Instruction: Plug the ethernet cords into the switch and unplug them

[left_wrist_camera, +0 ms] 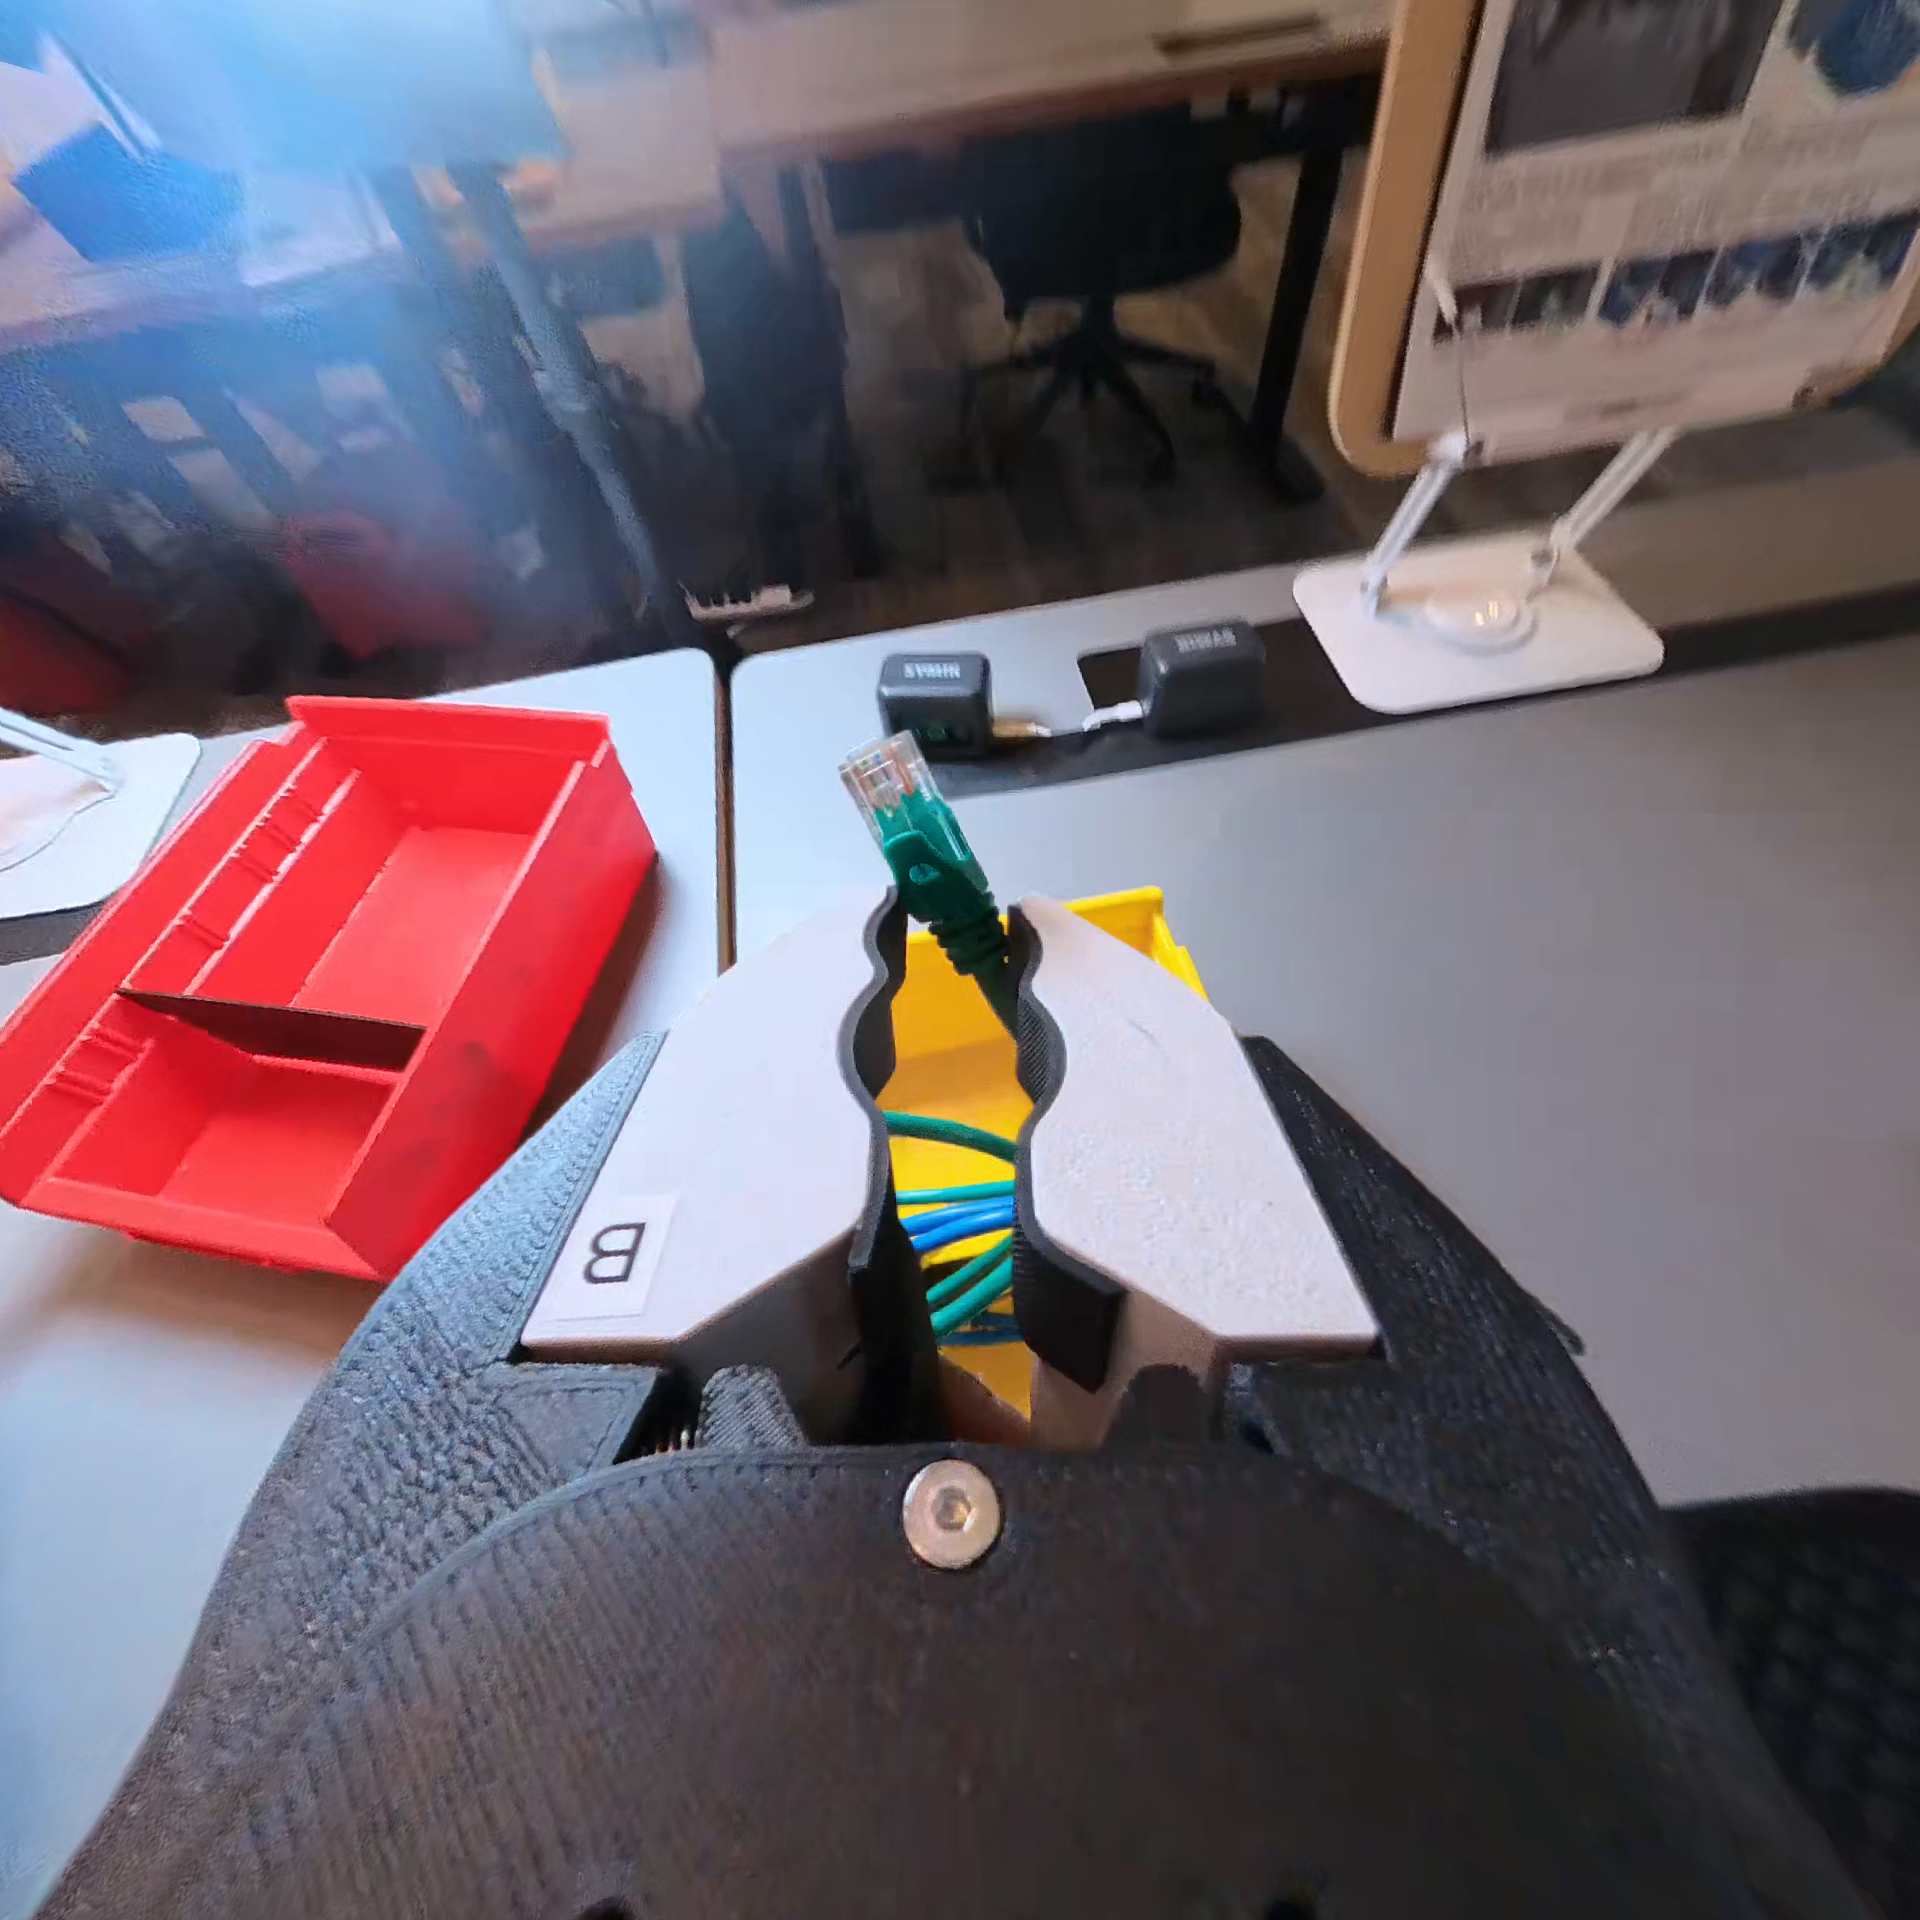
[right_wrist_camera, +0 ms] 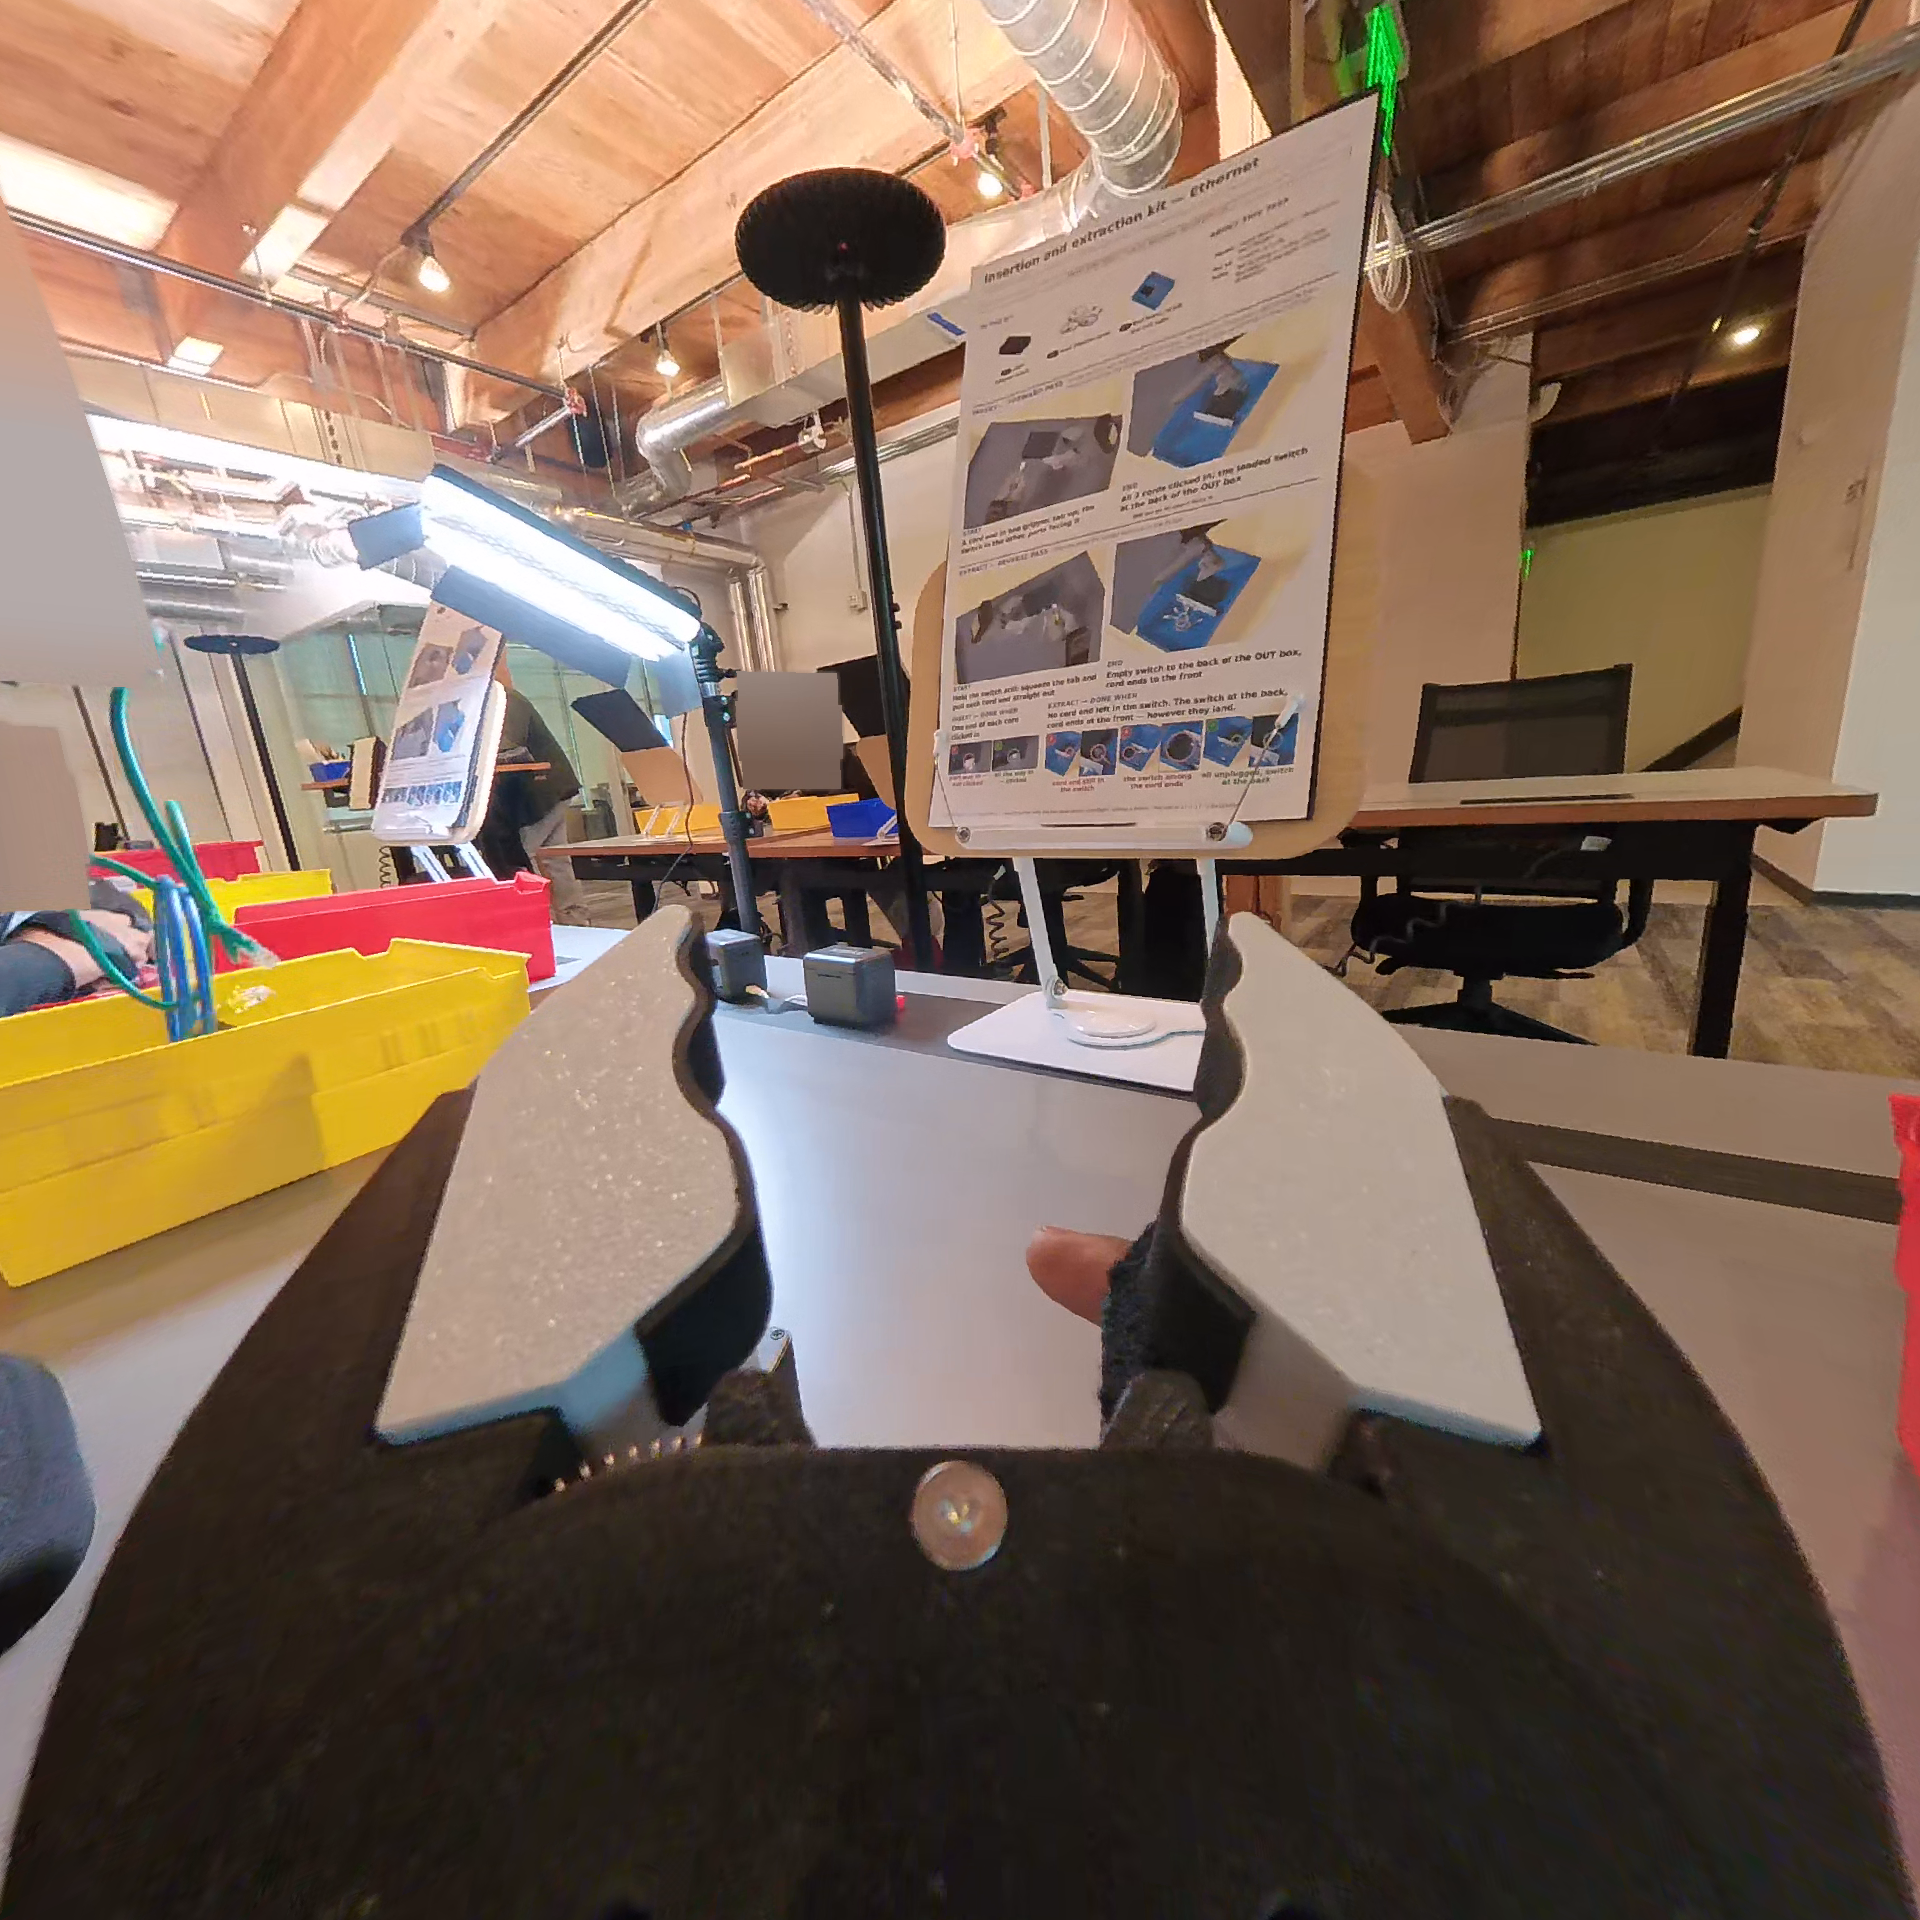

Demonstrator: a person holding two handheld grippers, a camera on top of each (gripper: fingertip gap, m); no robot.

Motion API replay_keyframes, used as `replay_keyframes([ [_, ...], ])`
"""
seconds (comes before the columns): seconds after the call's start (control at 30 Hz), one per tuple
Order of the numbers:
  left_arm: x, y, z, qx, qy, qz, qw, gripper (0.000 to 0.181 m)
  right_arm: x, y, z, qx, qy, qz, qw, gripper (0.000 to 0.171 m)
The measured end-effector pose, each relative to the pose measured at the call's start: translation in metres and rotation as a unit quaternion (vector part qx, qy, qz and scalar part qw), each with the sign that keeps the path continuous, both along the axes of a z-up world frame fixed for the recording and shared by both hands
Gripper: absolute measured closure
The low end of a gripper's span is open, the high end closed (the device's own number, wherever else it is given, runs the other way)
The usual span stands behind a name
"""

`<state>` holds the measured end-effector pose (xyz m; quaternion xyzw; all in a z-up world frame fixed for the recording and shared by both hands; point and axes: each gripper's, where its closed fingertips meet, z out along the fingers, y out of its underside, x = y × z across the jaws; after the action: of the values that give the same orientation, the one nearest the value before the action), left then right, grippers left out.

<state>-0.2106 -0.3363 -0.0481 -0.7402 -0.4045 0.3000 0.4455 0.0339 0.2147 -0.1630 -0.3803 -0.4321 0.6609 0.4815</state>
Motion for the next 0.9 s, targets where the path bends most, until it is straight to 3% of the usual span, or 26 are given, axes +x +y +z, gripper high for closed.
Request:
replay_keyframes([
  [0.2, 0.001, 0.001, 0.009, 0.115, 0.033, -0.054, 0.991, 0.168, 0.0, 0.0, 0.001, 0.008, 0.001, -0.006, 1.0, 0.083],
  [0.3, 0.0, -0.01, 0.017, 0.097, 0.085, -0.039, 0.991, 0.167, 0.0, 0.0, 0.001, 0.011, 0.003, -0.008, 1.0, 0.082],
  [0.47, 0.032, 0.011, 0.045, 0.129, 0.181, -0.133, 0.966, 0.168, -0.001, -0.002, -0.001, 0.017, 0.001, -0.008, 1.0, 0.082],
  [0.57, 0.022, -0.001, 0.007, 0.058, 0.096, -0.085, 0.99, 0.168, -0.002, -0.003, -0.001, 0.02, -0.001, -0.009, 1.0, 0.082],
  [0.63, 0.024, 0.002, -0.019, 0.033, 0.03, -0.093, 0.995, 0.169, -0.001, -0.002, -0.001, 0.022, 0.0, -0.011, 1.0, 0.082],
  [0.9, 0.008, 0.025, -0.111, -0.012, -0.156, -0.106, 0.982, 0.167, -0.002, -0.005, 0.0, 0.029, 0.001, -0.014, 0.999, 0.083],
])
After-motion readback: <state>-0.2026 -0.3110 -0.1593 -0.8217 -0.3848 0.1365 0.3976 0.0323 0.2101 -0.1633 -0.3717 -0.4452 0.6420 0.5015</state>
